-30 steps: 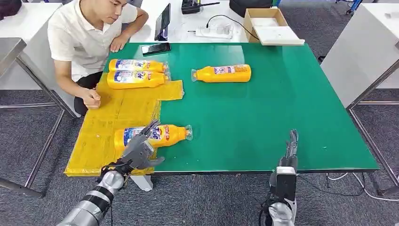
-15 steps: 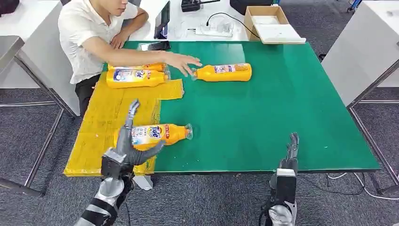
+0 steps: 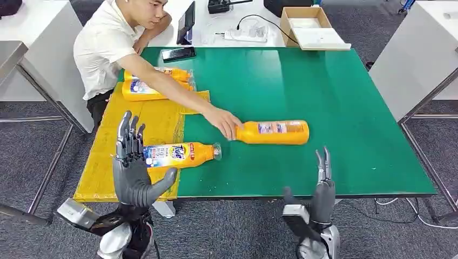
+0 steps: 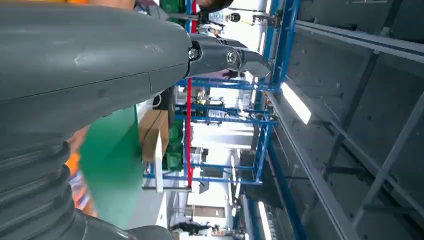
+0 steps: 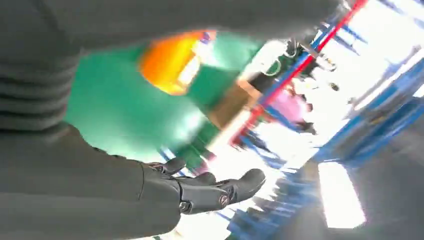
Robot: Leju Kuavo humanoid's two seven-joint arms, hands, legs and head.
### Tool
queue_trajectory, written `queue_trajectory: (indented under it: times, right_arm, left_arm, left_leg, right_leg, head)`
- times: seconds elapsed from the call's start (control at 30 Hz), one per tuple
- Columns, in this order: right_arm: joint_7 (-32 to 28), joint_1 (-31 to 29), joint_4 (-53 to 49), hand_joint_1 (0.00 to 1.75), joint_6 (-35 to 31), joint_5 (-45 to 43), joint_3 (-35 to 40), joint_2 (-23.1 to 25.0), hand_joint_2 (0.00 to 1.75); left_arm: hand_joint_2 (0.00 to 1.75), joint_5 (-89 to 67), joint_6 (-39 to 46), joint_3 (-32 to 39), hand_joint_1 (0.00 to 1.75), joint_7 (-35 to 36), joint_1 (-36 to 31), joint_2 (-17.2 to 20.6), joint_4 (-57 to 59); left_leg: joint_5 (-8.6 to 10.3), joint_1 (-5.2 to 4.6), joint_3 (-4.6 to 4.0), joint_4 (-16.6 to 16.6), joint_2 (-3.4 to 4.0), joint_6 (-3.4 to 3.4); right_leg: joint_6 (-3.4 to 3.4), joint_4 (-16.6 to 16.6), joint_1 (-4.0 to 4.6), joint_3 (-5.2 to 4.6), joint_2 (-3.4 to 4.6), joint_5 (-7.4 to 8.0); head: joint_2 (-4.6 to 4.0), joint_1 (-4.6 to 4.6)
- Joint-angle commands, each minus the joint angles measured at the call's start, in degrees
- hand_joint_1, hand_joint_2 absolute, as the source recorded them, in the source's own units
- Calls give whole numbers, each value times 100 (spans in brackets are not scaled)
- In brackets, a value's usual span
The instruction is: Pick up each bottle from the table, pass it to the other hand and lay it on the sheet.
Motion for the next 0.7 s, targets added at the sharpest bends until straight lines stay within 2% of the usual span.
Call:
queue_trajectory:
  times: [0.03,0.13,0.3,0.57,0.7]
  right_arm:
    - [283,-945,1773,0,-552,2351,-296,-861,175]
    - [813,-1412,2529,0,-552,3068,-185,-1095,175]
    - [968,-2242,3957,0,-457,3071,252,-1292,175]
    - [1120,-2990,4789,0,-43,2905,504,-1000,175]
    - [1160,-3039,4816,0,-32,2916,531,-980,175]
  left_arm:
    - [175,-184,140,-367,0,-107,128,174,-18]
    - [175,-289,183,-442,0,-67,150,202,55]
    - [175,-599,447,-559,0,-189,151,216,177]
    - [175,-375,348,-548,0,-144,83,211,179]
    - [175,-375,354,-564,0,-144,69,196,199]
  left_leg:
    - [-3,0,18,-7,4,-3]
    - [-3,-1,15,-5,3,-4]
    - [-7,2,33,-11,25,-5]
    - [-3,0,12,-2,25,-2]
    - [-7,3,26,-2,30,-6]
  right_leg:
    - [-6,-12,1,20,-2,0]
    - [-8,-10,1,18,-1,0]
    - [-8,-18,2,30,19,6]
    - [-4,-4,-1,11,16,7]
    - [-9,-6,3,23,17,3]
  head:
    - [0,2]
    - [2,2]
    - [2,0]
    - [2,0]
    - [2,0]
